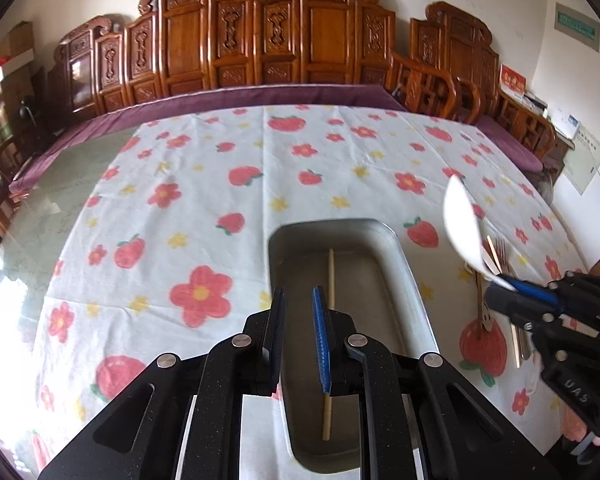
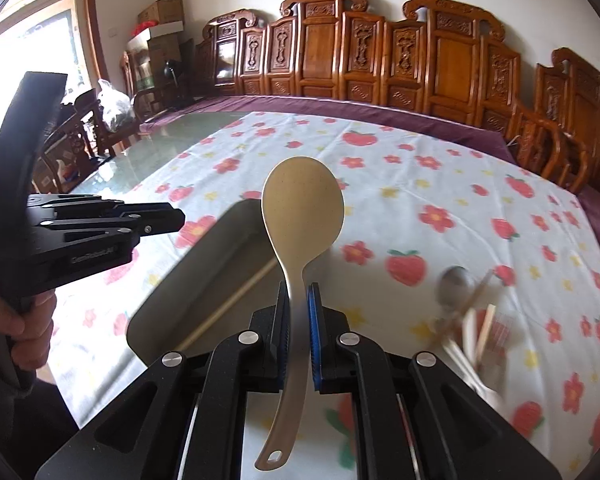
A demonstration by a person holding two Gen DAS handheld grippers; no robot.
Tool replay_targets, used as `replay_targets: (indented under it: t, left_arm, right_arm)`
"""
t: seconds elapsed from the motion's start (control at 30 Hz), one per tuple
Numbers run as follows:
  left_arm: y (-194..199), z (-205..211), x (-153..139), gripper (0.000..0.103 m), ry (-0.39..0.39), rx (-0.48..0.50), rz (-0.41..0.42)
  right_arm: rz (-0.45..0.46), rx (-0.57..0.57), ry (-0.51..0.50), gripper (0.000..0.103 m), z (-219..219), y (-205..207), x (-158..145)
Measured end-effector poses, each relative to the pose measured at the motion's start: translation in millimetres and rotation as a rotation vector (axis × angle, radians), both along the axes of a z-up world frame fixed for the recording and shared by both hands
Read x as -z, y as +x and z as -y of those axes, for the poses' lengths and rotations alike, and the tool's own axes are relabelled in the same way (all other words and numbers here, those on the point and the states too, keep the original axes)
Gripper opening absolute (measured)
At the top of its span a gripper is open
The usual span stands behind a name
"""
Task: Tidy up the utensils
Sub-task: 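Lift the chopstick into the metal tray and open the left gripper, then carry the white ladle into the metal tray and open the right gripper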
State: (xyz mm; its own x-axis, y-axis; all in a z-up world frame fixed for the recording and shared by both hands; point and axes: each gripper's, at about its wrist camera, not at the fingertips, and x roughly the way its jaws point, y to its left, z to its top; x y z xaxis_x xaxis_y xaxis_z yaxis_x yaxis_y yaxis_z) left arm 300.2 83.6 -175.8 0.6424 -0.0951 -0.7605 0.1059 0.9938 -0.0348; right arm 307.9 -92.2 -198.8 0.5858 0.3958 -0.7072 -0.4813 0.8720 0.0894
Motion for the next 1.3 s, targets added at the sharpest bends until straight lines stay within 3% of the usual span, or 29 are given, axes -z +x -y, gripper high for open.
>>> replay_targets:
  t: [0.43, 0.63, 0.83, 1.13, 1.3]
  left_arm:
    - [-7, -37, -13, 0.013, -0.013, -0.068, 0.05]
    - [-7, -39, -14, 0.013, -0.001, -0.071, 0.053]
    - [-8, -30, -17, 0.013, -0.001, -0.058, 0.062]
    - [-8, 4, -19, 0.014, -0.003, -0.001, 0.073]
    - [-8, 14, -18, 0.014, 0.015, 0.013, 0.076]
  right_arm:
    - [-0.149, -0.023, 0.078, 0.012, -65, 31, 32]
    - [-0.12, -0.048, 0.059, 0.014, -73, 27, 37]
    - [-0.075, -0.02, 0.085, 0.014, -34, 17, 22]
    - [-0.005, 0.094, 0.098, 0.014, 67, 2, -6]
    - [-0.02, 0.042, 0.115, 0.018, 65, 2, -4]
